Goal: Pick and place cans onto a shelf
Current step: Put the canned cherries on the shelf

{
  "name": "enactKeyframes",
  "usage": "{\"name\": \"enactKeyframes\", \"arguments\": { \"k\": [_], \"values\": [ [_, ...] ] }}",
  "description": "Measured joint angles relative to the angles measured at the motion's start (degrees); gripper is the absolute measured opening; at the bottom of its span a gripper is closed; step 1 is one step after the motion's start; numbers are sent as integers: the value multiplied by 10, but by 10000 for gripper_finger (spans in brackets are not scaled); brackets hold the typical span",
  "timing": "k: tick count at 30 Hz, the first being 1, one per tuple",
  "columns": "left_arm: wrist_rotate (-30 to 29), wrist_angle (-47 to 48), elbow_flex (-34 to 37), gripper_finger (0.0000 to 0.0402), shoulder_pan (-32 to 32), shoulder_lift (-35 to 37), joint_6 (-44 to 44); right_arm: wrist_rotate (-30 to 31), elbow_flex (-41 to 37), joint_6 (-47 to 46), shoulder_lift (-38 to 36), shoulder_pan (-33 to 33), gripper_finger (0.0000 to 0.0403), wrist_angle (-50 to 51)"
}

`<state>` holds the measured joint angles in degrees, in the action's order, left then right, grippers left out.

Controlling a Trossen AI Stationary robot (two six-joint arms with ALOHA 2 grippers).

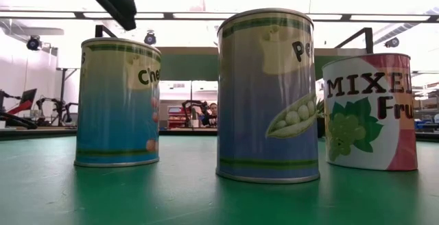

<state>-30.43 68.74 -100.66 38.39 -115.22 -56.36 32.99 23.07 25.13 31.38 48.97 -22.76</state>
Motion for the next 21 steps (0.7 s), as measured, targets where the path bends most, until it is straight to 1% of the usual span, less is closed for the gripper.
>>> {"name": "enactKeyframes", "arguments": {
  "k": [4, 7, 9, 14, 16, 18, 21],
  "values": [
    [1, 8, -4, 293, 1, 0, -12, 0, 0, 0, 0, 0, 9, 0],
    [33, 14, -4, 306, -4, 0, -30, 0, 0, 0, 0, 0, 9, 0],
    [47, 16, -4, 325, -6, 0, -38, 0, 0, 0, 0, 0, 9, 0],
    [55, 13, -4, 381, -6, 0, -38, 0, 0, -6, 0, 0, 9, 0],
    [66, 12, -4, 395, -6, 0, -28, 0, 0, -6, 0, 0, 9, 1],
    [91, 6, -4, 396, -7, 0, -22, 0, 0, -6, 0, 0, 9, 1],
    [81, 18, 2, 385, -8, 0, -21, 0, 0, -6, 0, 0, 9, 2]
  ]
}}
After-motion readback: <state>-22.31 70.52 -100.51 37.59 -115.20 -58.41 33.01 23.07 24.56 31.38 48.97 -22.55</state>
